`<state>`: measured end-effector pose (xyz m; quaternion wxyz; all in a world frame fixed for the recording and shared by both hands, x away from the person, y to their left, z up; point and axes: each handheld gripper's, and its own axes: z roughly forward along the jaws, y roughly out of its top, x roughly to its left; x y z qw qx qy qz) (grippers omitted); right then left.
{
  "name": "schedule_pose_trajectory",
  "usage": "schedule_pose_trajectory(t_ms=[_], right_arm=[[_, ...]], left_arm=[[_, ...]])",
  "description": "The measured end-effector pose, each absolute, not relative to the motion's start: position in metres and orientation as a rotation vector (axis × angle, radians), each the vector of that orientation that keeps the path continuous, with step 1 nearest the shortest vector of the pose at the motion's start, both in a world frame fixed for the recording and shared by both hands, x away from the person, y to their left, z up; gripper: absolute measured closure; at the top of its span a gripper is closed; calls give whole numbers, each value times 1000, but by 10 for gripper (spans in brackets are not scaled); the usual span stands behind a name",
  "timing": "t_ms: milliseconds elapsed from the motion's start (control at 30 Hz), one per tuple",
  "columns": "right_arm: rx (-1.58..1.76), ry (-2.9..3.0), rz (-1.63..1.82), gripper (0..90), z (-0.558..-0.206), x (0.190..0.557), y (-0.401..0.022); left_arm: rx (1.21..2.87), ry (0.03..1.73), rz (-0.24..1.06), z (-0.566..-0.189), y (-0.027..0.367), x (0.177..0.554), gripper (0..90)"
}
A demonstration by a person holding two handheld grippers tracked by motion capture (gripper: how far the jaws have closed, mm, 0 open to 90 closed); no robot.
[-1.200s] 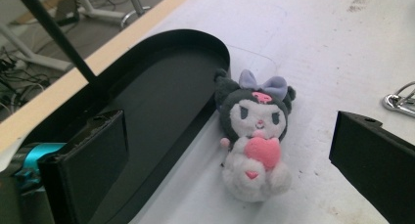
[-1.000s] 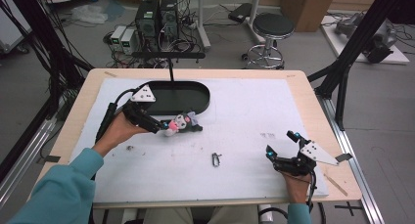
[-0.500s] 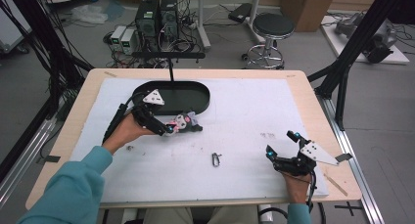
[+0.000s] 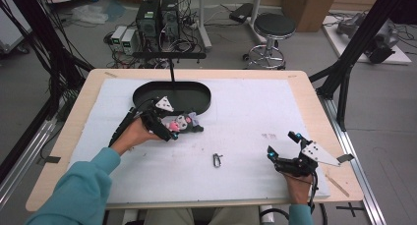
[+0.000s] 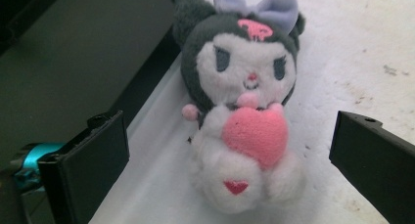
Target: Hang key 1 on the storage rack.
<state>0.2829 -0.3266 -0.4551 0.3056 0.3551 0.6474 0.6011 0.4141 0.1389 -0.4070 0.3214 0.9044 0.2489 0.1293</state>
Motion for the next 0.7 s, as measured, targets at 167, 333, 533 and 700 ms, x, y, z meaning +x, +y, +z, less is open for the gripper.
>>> schedule_pose_trajectory(t_ms=[167, 333, 533, 700], right_arm=[[939, 1714, 1588, 11, -455, 283, -327], [940, 1713, 1590, 11, -455, 283, -327], [944, 1705, 1602, 11, -455, 283, -328], [939, 1701, 1604, 11, -455, 283, -328]], left_arm=[[2408, 672, 321, -412, 137, 416, 17], [2451, 697, 316, -417, 135, 417, 40], [2466, 712, 340, -417, 134, 417, 126], [2480, 719, 328, -417, 135, 417, 212]])
